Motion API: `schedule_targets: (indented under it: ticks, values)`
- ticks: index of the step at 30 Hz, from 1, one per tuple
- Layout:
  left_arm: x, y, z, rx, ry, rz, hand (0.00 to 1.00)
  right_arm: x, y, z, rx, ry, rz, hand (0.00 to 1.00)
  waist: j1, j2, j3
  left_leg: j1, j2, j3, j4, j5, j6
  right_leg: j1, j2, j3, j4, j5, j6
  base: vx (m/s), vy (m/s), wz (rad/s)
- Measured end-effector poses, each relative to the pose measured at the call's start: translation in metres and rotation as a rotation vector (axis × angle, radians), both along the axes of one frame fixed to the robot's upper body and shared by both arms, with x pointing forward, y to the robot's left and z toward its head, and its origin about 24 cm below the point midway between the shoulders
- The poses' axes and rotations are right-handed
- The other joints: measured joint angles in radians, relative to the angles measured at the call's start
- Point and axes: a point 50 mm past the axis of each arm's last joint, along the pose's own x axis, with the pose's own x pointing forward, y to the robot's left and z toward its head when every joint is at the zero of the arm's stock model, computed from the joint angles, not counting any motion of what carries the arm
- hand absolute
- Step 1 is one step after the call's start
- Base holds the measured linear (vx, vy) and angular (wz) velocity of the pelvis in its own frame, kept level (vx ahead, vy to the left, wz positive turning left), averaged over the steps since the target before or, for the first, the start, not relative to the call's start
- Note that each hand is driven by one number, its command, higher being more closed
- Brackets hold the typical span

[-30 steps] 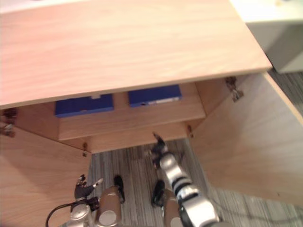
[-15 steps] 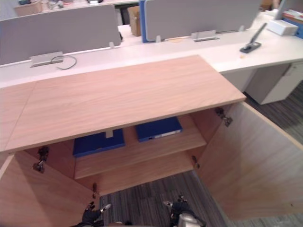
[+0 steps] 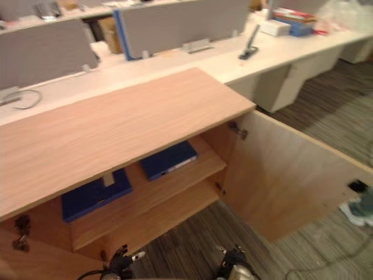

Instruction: Walk over to the cabinet, pick up the folder, carry it to the office cabinet, place the folder inside the office cabinet, then close the office cabinet door

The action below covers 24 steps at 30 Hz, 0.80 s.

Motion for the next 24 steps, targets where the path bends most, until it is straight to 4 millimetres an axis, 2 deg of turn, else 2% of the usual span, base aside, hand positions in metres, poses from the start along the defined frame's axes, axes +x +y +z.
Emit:
schedule_targets:
  ticks: [2, 5, 7, 10, 13, 15, 17, 19, 22, 23, 24]
  values:
    - [-0.001, 0.001, 0.0, -0.004, 0.003, 0.01, 0.0, -0.011, -0.006, -0.002, -0.003, 0.022, -0.044, 0.0, -0.001, -0.01, -0.004, 0.021, -0.004, 0.016, -0.001, 0.004, -0.012, 0.003, -0.004, -0.05, 0.014, -0.01, 0.022, 0.05, -0.054, -0.42]
    - [-0.003, -0.007, -0.002, -0.03, 0.012, 0.006, 0.0, -0.028, -0.019, -0.004, -0.014, 0.056, -0.124, 0.0, -0.012, 0.003, -0.007, 0.023, 0.007, -0.012, -0.023, 0.013, -0.027, 0.01, 0.034, -0.046, -0.031, -0.004, 0.041, 0.01, -0.081, -0.19]
    - [-0.003, -0.005, -0.003, -0.026, 0.016, -0.003, 0.0, -0.039, -0.02, -0.008, -0.001, 0.094, -0.157, 0.0, -0.013, -0.004, -0.007, 0.026, 0.025, -0.029, -0.024, 0.014, -0.029, 0.059, 0.09, -0.044, -0.15, 0.041, 0.047, -0.04, -0.113, -0.14]
    - [-0.01, 0.004, -0.005, -0.004, 0.05, -0.012, 0.0, -0.042, -0.016, -0.01, 0.02, 0.111, -0.167, 0.0, -0.008, -0.023, -0.007, 0.032, 0.026, -0.031, -0.021, 0.014, -0.038, 0.099, 0.13, -0.002, -0.276, 0.117, 0.042, -0.03, -0.086, -0.37]
    - [-0.014, 0.01, -0.006, -0.003, 0.068, 0.01, 0.0, -0.046, -0.013, -0.012, 0.042, 0.125, -0.187, 0.0, -0.01, -0.037, -0.006, 0.043, 0.023, -0.082, -0.021, 0.007, -0.041, 0.1, 0.132, 0.022, -0.276, 0.118, 0.041, -0.02, -0.047, -0.3]
    - [-0.013, 0.011, -0.006, 0.002, 0.067, 0.006, 0.0, -0.046, -0.011, -0.012, 0.049, 0.132, -0.188, 0.0, -0.011, -0.042, -0.004, 0.045, 0.02, -0.081, -0.02, -0.008, -0.047, 0.095, 0.133, 0.043, -0.277, 0.121, 0.043, -0.06, -0.003, -0.25]
    - [-0.013, 0.014, -0.006, 0.009, 0.065, 0.006, 0.0, -0.047, -0.011, -0.013, 0.051, 0.134, -0.195, 0.0, -0.012, -0.047, -0.004, 0.044, 0.012, -0.079, -0.02, -0.044, -0.048, 0.075, 0.13, 0.079, -0.277, 0.13, 0.049, -0.08, 0.025, -0.36]
    - [-0.012, 0.014, -0.006, 0.01, 0.063, 0.005, 0.0, -0.041, -0.013, -0.011, 0.046, 0.117, -0.191, 0.0, -0.008, -0.046, -0.005, 0.043, -0.002, -0.08, -0.02, -0.063, -0.048, 0.057, 0.133, 0.115, -0.277, 0.135, 0.051, -0.02, 0.045, -0.61]
    - [-0.012, 0.014, -0.006, 0.015, 0.067, -0.008, 0.0, -0.02, -0.034, -0.001, -0.027, 0.037, -0.201, 0.0, -0.02, -0.034, -0.012, 0.042, -0.009, -0.057, -0.017, -0.068, -0.053, 0.033, 0.14, 0.16, -0.277, 0.145, 0.05, 0.07, 0.029, -0.46]
    - [-0.012, 0.014, -0.006, 0.018, 0.066, -0.018, 0.0, -0.007, -0.05, 0.007, -0.084, -0.006, -0.207, 0.0, -0.022, -0.032, -0.013, 0.042, -0.011, -0.06, -0.008, -0.066, -0.05, 0.023, 0.143, 0.175, -0.276, 0.154, 0.055, 0.17, 0.019, -0.4]
    - [-0.012, 0.014, -0.005, 0.022, 0.067, -0.027, 0.0, 0.015, -0.072, 0.023, -0.161, -0.081, -0.218, 0.0, -0.031, -0.029, -0.013, 0.042, -0.015, -0.08, -0.002, -0.065, -0.049, 0.017, 0.149, 0.198, -0.276, 0.155, 0.055, 0.17, 0.013, -0.44]
